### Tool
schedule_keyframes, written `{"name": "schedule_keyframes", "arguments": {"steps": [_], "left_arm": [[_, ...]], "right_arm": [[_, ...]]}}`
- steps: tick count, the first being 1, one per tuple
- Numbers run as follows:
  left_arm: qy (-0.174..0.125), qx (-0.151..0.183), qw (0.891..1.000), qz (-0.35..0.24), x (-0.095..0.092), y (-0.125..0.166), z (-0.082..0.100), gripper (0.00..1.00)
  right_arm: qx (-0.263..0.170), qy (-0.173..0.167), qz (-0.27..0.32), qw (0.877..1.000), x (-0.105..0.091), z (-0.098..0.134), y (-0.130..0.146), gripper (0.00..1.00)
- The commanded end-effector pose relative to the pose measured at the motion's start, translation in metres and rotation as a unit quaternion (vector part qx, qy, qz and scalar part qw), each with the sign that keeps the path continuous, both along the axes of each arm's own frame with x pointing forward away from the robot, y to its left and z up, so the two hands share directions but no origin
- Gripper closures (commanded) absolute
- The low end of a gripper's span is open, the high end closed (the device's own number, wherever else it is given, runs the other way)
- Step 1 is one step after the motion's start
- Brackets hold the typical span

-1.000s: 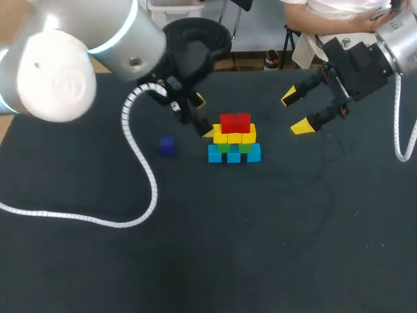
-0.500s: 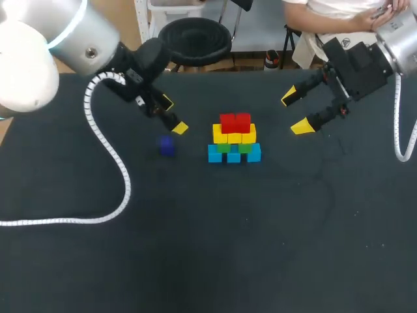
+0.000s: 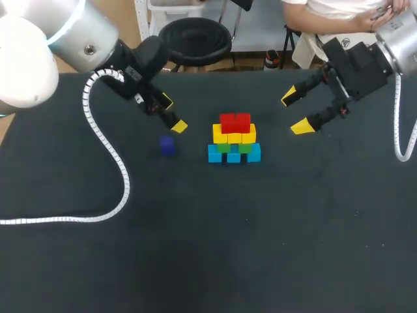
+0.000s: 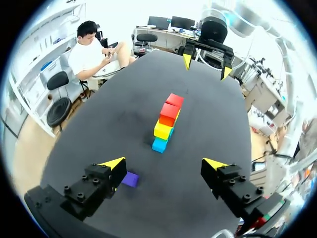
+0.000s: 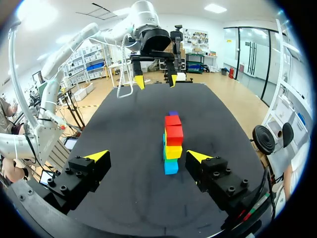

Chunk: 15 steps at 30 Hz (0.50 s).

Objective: Place the blue cubes, place green cubes on the blue cubes, place the yellow cubes on the green cubes, then place the red cubes on the yellow cubes, and place purple cube on the red cubes.

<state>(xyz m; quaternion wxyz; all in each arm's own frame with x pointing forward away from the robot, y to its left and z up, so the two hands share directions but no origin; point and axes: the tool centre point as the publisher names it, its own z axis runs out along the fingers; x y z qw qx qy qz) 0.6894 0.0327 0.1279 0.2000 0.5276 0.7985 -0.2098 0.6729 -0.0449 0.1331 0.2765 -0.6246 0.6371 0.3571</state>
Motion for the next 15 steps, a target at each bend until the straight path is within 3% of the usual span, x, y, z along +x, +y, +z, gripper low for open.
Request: {"name": "schedule_keyframes", "arguments": {"steps": [1, 6, 15], "left_arm": [[-0.029, 0.000, 0.999, -0.025, 0.015, 0.010, -0.003, 0.00], [-0.003, 0.030, 1.000, -0.003, 0.044, 0.033, -0.025, 0.00], [0.003, 0.045, 0.999, 0.009, 0.046, 0.048, -0.045, 0.00]], "right_arm": [[0.000, -0.001, -0.001, 1.000, -0.001, 0.000, 0.000, 0.00], [0.000, -0.001, -0.001, 1.000, -0.001, 0.000, 0.000, 0.00], [0.000, -0.001, -0.001, 1.000, -0.001, 0.000, 0.000, 0.00]]}}
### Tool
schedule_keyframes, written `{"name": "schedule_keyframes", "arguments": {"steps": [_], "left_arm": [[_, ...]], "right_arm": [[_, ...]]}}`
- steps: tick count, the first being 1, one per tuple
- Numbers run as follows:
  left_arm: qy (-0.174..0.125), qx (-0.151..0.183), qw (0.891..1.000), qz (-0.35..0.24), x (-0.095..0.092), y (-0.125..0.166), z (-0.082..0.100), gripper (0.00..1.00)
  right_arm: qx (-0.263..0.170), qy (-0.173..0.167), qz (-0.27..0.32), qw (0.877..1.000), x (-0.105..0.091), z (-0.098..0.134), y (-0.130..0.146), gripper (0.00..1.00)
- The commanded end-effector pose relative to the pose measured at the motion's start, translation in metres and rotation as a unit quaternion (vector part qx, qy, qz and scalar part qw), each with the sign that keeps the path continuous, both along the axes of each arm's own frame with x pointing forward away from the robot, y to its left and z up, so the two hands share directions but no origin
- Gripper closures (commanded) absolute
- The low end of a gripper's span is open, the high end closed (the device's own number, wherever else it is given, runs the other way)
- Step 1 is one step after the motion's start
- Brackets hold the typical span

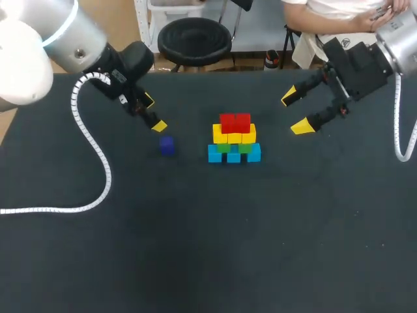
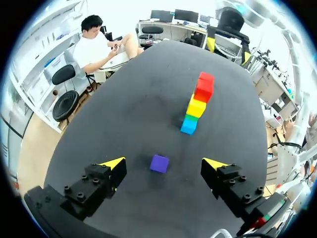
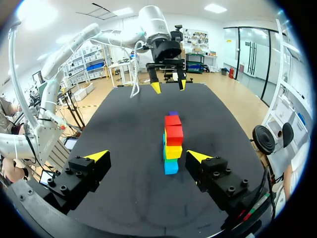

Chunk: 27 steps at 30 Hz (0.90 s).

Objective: Place the blue cubes, place green cubes on the blue cubes, place the yellow cubes on the green cubes, then place the red cubes on the yellow cubes, and place purple cube on the red cubes.

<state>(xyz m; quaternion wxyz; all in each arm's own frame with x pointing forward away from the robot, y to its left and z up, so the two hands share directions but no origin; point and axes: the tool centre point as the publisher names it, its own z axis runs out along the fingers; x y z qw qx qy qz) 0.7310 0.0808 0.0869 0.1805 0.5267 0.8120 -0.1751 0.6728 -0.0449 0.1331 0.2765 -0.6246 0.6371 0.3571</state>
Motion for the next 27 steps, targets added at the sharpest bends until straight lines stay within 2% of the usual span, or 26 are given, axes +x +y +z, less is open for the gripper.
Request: {"name": "schedule_keyframes", "arguments": {"steps": [1, 4, 6, 7, 8, 9, 22, 23, 24, 25, 27], "left_arm": [[0.002, 0.002, 1.000, -0.001, 0.003, 0.001, -0.006, 0.00], [-0.006, -0.009, 1.000, -0.006, -0.003, 0.005, -0.011, 0.00], [0.000, -0.014, 1.000, -0.006, -0.007, 0.008, -0.016, 0.00], [0.003, -0.008, 1.000, -0.005, -0.010, 0.011, -0.017, 0.00], [0.005, 0.014, 1.000, 0.011, -0.013, 0.013, -0.018, 0.00], [0.017, 0.023, 0.999, 0.030, -0.015, 0.015, -0.019, 0.00], [0.017, 0.023, 0.999, 0.030, -0.015, 0.015, -0.019, 0.00], [-0.014, -0.023, 1.000, 0.007, -0.016, 0.012, -0.014, 0.00], [-0.037, -0.036, 0.999, -0.011, -0.015, 0.013, -0.013, 0.00], [-0.036, -0.050, 0.998, -0.012, -0.012, 0.015, -0.014, 0.00], [-0.049, -0.055, 0.997, -0.010, -0.002, 0.024, -0.019, 0.00]], "right_arm": [[0.000, -0.001, -0.001, 1.000, -0.001, 0.000, 0.000, 0.00], [0.000, -0.001, -0.001, 1.000, -0.001, 0.000, 0.000, 0.00], [0.000, -0.001, -0.001, 1.000, -0.001, 0.000, 0.000, 0.00], [0.000, -0.001, -0.001, 1.000, -0.001, 0.000, 0.000, 0.00], [0.000, -0.001, -0.001, 1.000, -0.001, 0.000, 0.000, 0.00], [0.000, -0.001, -0.001, 1.000, -0.001, 0.000, 0.000, 0.00], [0.000, -0.001, -0.001, 1.000, -0.001, 0.000, 0.000, 0.00], [0.000, -0.001, -0.001, 1.000, -0.001, 0.000, 0.000, 0.00], [0.000, -0.001, -0.001, 1.000, -0.001, 0.000, 0.000, 0.00], [0.000, -0.001, -0.001, 1.000, -0.001, 0.000, 0.000, 0.00], [0.000, -0.001, -0.001, 1.000, -0.001, 0.000, 0.000, 0.00]]}}
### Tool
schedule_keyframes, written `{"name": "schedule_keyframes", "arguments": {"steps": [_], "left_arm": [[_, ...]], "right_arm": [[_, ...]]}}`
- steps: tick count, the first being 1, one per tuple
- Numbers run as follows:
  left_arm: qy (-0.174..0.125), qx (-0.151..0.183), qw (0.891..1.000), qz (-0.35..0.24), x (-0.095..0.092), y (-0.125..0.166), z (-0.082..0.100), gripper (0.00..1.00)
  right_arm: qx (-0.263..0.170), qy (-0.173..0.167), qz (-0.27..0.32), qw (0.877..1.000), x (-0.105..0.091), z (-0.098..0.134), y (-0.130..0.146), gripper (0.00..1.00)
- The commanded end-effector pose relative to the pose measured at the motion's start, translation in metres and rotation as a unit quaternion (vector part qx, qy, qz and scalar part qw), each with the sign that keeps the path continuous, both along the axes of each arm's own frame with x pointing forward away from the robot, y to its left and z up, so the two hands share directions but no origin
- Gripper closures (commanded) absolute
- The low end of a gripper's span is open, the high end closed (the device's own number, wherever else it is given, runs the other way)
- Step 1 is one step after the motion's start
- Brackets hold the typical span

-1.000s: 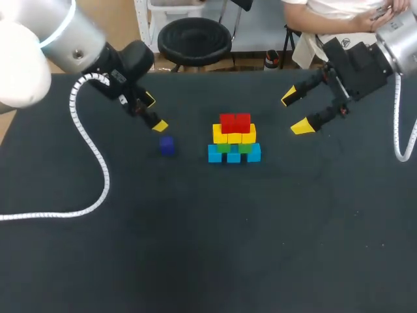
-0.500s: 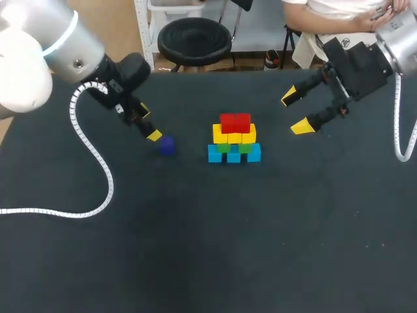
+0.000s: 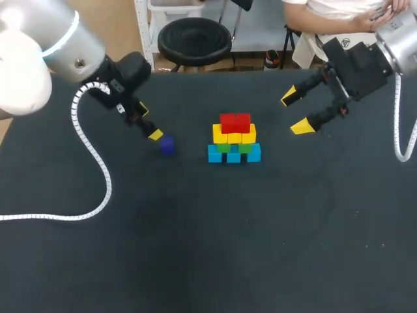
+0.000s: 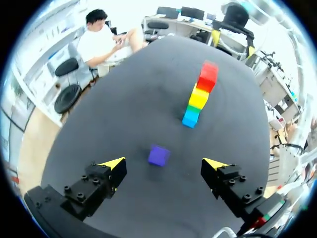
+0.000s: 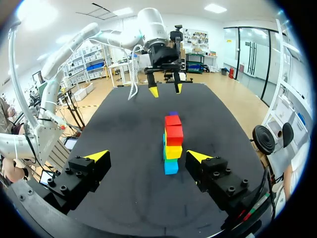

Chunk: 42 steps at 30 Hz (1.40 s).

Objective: Place the blue cubes, place green cubes on the blue cubes, place the yellow cubes on the green cubes, then place the red cubes on the yellow cubes, and place purple cube on the red cubes.

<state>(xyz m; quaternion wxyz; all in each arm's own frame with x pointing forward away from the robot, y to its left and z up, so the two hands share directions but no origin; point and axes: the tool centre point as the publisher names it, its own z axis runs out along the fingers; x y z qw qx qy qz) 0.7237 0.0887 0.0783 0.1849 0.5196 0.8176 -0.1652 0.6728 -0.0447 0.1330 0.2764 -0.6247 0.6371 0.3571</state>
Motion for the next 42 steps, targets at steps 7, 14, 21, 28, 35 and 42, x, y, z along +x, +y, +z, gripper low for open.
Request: {"name": "schedule_keyframes", "arguments": {"steps": [7, 14, 21, 28, 35, 42], "left_arm": [[-0.055, -0.051, 0.996, -0.050, 0.032, 0.039, -0.035, 0.00], [-0.053, -0.039, 0.993, -0.095, 0.027, 0.027, -0.040, 0.00], [-0.031, -0.030, 0.994, -0.102, 0.014, 0.020, -0.057, 0.00], [-0.039, -0.031, 0.994, -0.097, 0.028, 0.015, -0.066, 0.00], [-0.042, -0.040, 0.990, -0.129, 0.040, 0.007, -0.074, 0.00], [-0.025, -0.030, 0.990, -0.133, 0.049, 0.006, -0.084, 0.00]], "right_arm": [[0.000, -0.001, -0.001, 1.000, -0.001, 0.000, 0.000, 0.00], [0.000, -0.001, -0.001, 1.000, -0.001, 0.000, 0.000, 0.00], [0.000, -0.001, -0.001, 1.000, -0.001, 0.000, 0.000, 0.00], [0.000, -0.001, -0.001, 1.000, -0.001, 0.000, 0.000, 0.00], [0.000, -0.001, -0.001, 1.000, -0.001, 0.000, 0.000, 0.00], [0.000, -0.001, -0.001, 1.000, -0.001, 0.000, 0.000, 0.00]]}}
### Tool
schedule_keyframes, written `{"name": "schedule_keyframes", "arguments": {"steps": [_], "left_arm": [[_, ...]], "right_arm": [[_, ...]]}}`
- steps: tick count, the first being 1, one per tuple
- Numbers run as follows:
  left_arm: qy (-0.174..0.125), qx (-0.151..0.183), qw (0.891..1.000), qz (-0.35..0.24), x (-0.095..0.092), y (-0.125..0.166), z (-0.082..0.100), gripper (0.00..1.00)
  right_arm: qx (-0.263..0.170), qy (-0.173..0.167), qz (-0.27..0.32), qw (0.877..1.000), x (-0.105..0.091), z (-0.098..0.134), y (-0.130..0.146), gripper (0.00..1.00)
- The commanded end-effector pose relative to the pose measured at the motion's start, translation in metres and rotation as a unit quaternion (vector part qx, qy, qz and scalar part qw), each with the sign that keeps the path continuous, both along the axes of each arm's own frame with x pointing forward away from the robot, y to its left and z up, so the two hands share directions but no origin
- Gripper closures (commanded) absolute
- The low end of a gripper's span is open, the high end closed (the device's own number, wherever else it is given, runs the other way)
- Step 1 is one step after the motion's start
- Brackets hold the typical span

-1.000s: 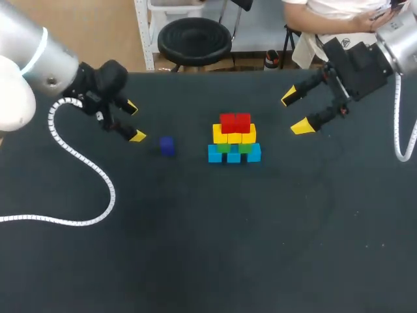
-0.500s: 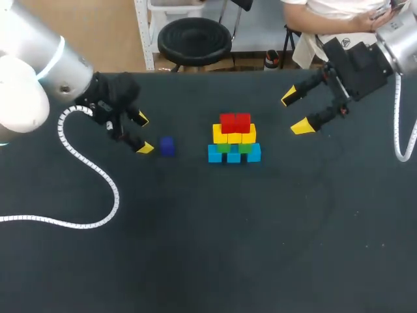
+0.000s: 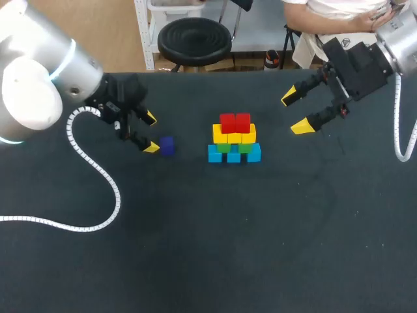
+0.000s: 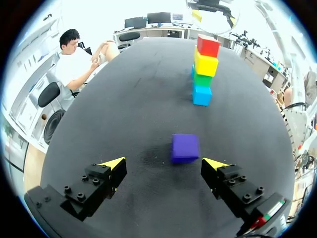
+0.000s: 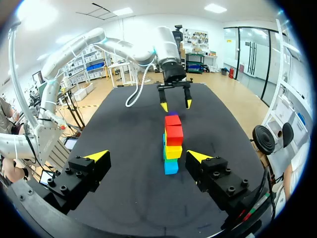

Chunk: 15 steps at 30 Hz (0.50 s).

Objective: Place the blue cubes, place green cubes on the blue cubes, place the yellow cubes on the green cubes, then place the red cubes on the yellow cubes, and place purple cube on the red cubes.

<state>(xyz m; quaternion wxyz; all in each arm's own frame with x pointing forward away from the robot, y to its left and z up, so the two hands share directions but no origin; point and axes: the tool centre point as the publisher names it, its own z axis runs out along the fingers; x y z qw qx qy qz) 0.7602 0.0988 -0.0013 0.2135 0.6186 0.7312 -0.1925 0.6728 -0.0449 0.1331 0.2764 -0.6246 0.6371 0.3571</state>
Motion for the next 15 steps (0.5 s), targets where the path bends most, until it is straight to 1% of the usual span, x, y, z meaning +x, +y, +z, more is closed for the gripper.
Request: {"name": "schedule_keyframes", "arguments": {"steps": [1, 8, 15], "left_arm": [[0.019, 0.009, 1.000, -0.006, 0.0126, -0.0043, -0.0052, 0.00], [0.024, 0.012, 1.000, 0.001, 0.0137, -0.0073, -0.0095, 0.00], [0.021, 0.015, 1.000, 0.001, 0.0155, -0.0128, -0.0111, 0.00]], "right_arm": [[0.000, -0.001, -0.001, 1.000, -0.0011, 0.0001, -0.0002, 0.00], [0.000, -0.001, -0.001, 1.000, -0.0011, 0.0001, -0.0002, 0.00], [0.000, -0.001, -0.001, 1.000, -0.0011, 0.0001, -0.0002, 0.00]]}}
